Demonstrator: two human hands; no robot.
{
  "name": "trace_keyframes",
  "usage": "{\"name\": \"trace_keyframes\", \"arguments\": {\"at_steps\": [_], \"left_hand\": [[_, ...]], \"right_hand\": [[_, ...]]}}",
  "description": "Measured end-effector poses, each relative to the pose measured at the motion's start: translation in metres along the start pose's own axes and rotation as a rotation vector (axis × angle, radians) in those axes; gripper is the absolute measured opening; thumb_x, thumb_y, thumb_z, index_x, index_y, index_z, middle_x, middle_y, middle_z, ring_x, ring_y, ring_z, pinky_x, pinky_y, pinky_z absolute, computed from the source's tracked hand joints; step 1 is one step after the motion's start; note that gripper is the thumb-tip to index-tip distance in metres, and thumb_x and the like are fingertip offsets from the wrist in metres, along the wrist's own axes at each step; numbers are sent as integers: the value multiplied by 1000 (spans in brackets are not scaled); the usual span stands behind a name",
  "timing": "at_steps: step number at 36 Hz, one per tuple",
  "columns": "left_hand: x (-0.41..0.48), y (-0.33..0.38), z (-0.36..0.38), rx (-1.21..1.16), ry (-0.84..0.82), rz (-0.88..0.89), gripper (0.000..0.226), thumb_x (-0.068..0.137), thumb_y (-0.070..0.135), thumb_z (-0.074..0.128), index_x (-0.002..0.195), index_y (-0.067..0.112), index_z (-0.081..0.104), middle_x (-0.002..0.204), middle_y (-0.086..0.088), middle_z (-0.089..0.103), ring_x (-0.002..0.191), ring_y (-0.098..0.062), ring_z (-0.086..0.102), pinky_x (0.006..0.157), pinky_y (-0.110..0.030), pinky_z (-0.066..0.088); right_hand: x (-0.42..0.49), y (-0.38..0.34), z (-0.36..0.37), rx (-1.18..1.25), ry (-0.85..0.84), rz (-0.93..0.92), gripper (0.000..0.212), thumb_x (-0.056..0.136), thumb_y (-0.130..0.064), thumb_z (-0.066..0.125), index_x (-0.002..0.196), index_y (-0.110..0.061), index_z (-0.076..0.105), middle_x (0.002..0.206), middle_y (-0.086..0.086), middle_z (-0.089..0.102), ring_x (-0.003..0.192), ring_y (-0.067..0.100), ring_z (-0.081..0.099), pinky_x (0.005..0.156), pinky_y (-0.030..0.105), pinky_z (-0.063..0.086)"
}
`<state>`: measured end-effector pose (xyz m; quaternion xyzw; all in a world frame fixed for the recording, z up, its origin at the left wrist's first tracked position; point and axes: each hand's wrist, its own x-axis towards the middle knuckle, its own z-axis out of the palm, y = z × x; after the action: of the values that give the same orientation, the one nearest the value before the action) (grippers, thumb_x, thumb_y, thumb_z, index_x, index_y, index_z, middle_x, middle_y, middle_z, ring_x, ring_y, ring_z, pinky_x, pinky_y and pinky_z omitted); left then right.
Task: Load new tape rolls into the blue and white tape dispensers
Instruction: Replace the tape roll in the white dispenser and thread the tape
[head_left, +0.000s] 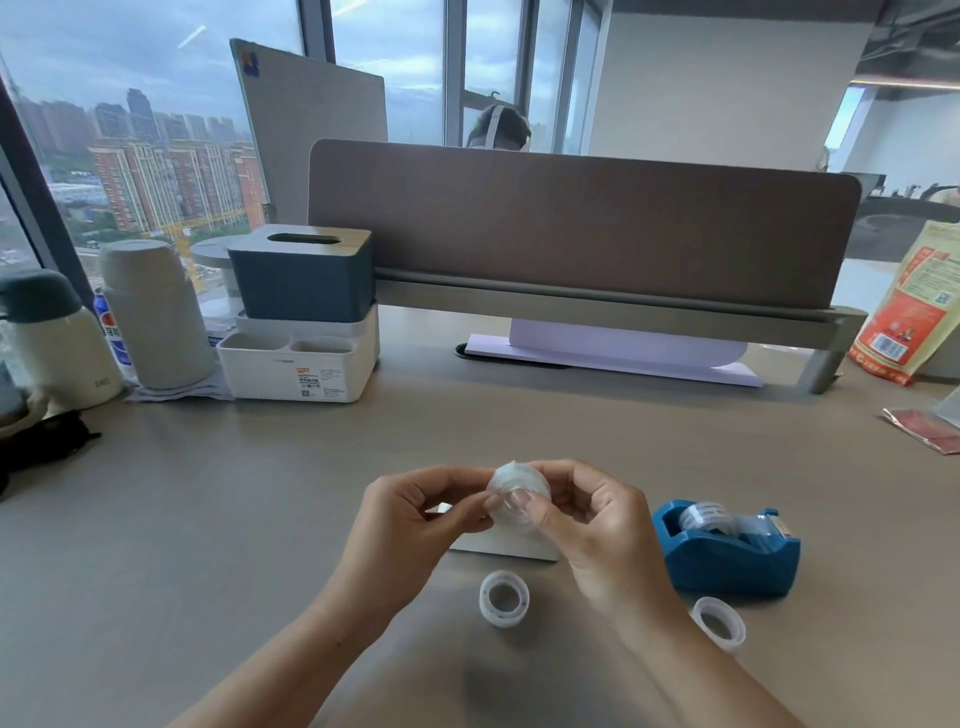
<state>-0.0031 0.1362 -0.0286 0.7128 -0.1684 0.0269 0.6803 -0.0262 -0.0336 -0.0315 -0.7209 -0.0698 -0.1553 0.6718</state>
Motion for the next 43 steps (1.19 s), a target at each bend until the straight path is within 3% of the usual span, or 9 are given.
{"name": "trace_keyframes", "arguments": {"at_steps": [4,7,12,21,33,38,43], "left_hand": [[-1,0,1,-3,-4,-7,23,71,29,75,94,24,80,88,0,81,82,-19,76,82,-37,61],[-2,1,3,-16,5,7,25,67,32,77,92,28,80,87,1,81,82,-17,76,81,-37,61],[-2,3,3,-50,-6,17,27,67,29,77,93,27,81,88,0,81,85,-17,75,79,-33,60],[-1,1,4,-44,-8,16,27,67,29,78,93,22,81,88,-2,81,88,-20,75,85,-39,60],[-1,4,6,-127,-7,-9,20,74,23,74,91,17,81,88,-6,81,87,-22,75,76,-29,59],[-1,3,6,-143,-12,-12,21,74,22,72,92,14,80,90,-7,80,90,-24,76,78,-31,60],[-1,4,6,-157,2,-6,22,74,21,73,93,14,80,90,-8,80,88,-26,76,79,-34,61]], "right_hand": [[0,-1,1,8,24,12,28,67,-45,76,89,-28,76,86,4,78,86,29,71,82,38,56],[-1,-4,1,31,32,28,21,70,-36,78,89,-26,77,85,5,78,85,27,72,79,30,56],[-2,-6,2,67,45,64,21,73,-33,81,89,-19,77,84,8,78,78,16,70,74,24,54],[-3,-3,5,83,84,63,18,75,-30,80,88,-18,77,83,7,78,78,14,71,73,22,55],[-2,-7,4,100,88,80,26,68,-34,76,85,-14,76,81,8,78,74,12,70,69,19,54],[-2,-7,5,107,60,100,11,80,-17,77,89,-10,75,82,9,78,73,10,70,68,17,54],[-2,-8,5,136,54,98,10,79,-13,75,89,-8,75,77,4,78,71,7,70,66,15,53]]}}
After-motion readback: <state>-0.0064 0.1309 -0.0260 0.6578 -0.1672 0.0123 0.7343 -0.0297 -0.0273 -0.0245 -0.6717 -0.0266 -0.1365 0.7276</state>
